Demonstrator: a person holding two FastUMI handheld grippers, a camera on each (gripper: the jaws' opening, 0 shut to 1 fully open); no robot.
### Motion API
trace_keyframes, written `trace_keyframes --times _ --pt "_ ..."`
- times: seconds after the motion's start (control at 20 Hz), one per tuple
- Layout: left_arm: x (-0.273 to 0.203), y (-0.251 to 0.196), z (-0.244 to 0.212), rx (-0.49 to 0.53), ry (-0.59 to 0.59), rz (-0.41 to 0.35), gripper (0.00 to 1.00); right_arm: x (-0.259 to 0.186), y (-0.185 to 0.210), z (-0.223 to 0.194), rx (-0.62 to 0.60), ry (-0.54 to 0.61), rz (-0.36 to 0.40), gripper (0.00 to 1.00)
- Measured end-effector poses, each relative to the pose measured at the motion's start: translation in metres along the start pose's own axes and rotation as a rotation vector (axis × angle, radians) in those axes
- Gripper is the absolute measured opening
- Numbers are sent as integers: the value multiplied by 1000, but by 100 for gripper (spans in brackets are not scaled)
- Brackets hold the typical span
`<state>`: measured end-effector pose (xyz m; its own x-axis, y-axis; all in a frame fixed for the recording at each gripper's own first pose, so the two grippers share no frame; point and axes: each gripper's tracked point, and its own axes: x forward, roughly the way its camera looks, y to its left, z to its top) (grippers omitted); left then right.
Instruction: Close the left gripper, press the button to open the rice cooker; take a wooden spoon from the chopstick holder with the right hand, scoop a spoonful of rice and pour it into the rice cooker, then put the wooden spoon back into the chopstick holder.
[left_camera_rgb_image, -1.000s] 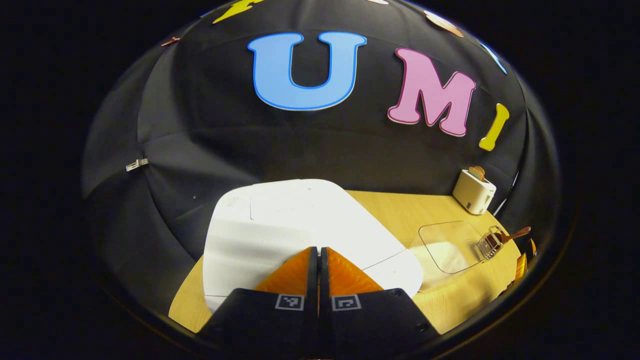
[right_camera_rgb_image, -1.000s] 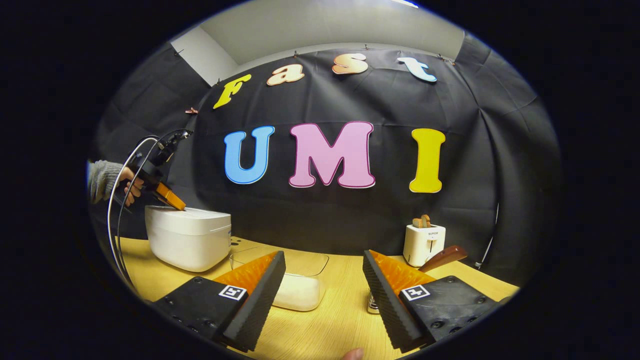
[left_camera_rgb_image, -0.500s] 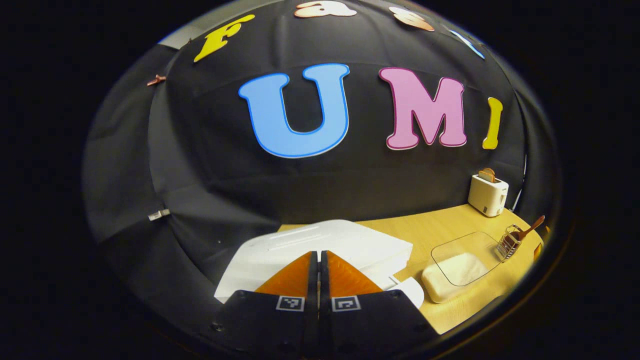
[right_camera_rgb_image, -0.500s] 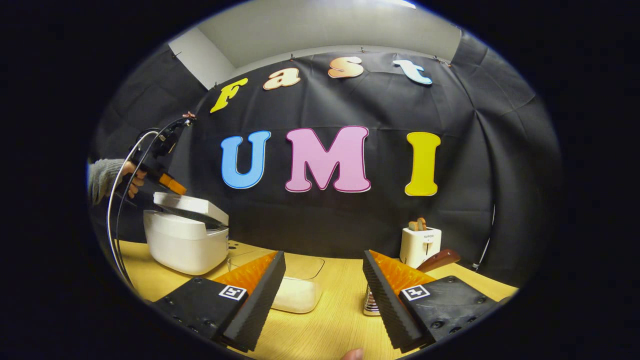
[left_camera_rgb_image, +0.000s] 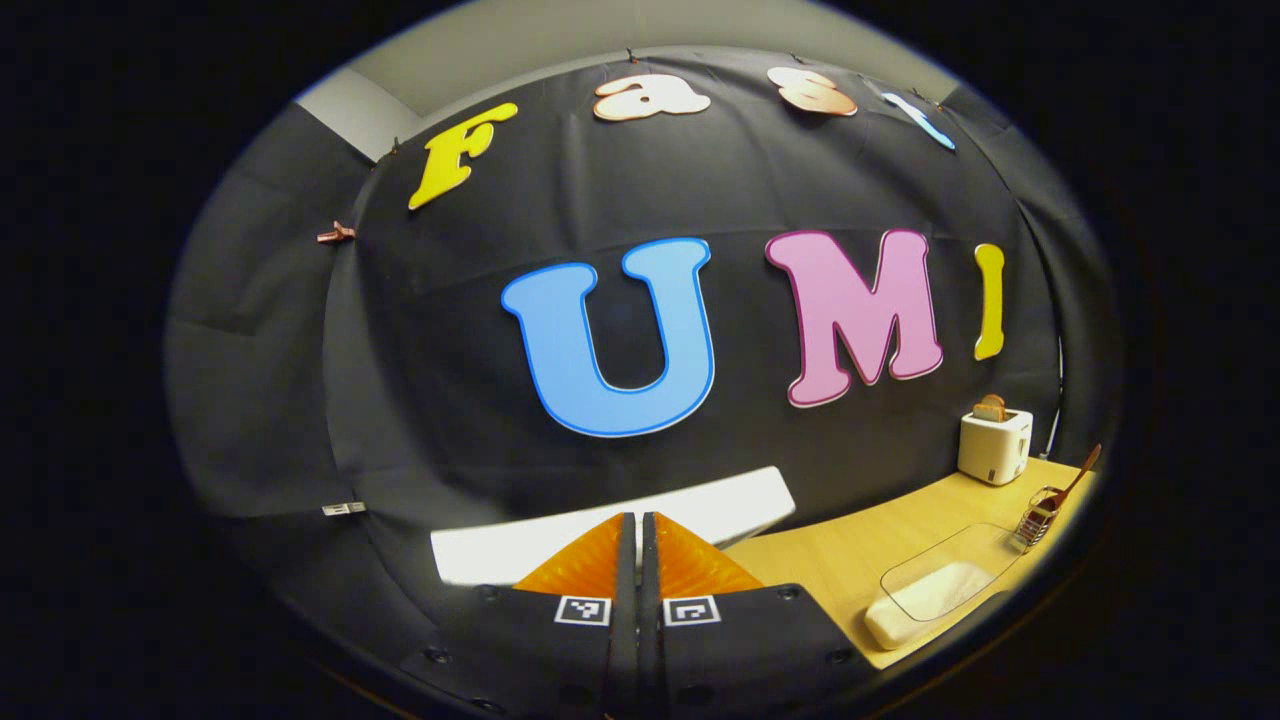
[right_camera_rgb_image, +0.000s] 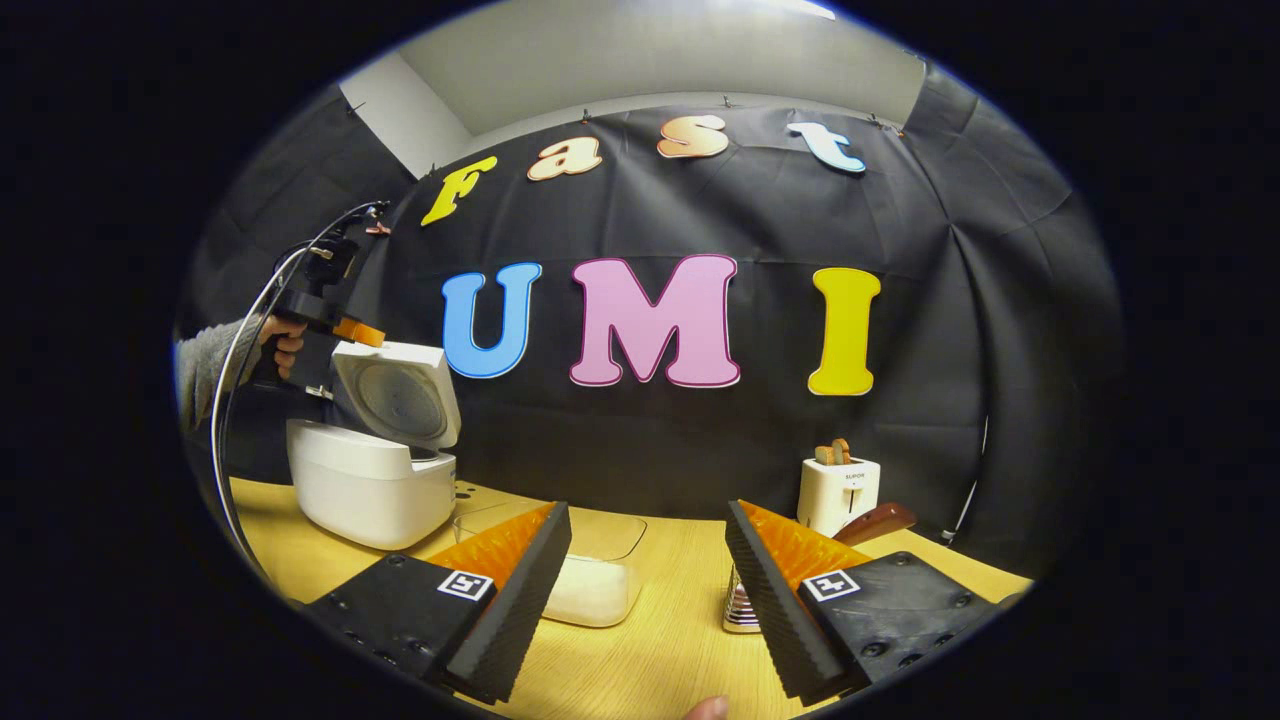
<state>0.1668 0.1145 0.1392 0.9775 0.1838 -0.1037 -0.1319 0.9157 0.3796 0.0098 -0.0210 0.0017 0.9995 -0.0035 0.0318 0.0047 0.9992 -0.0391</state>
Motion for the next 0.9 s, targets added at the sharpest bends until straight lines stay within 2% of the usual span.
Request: trace_keyframes --times 0.25,0.5,0.7,0.9 --pt "-39 -1 10 -148 -81 -6 5 -1 3 0 19 3 11 96" --pt "-75 -3 -22 -289 -60 -12 5 -7 -5 -2 35 21 1 96" --pt "-96 -19 -57 -281 -44 -17 5 -14 -25 -10 46 62 -42 96" --pt "-111 -58 -85 -294 -43 -66 5 -22 -60 -25 1 127 -140 96"
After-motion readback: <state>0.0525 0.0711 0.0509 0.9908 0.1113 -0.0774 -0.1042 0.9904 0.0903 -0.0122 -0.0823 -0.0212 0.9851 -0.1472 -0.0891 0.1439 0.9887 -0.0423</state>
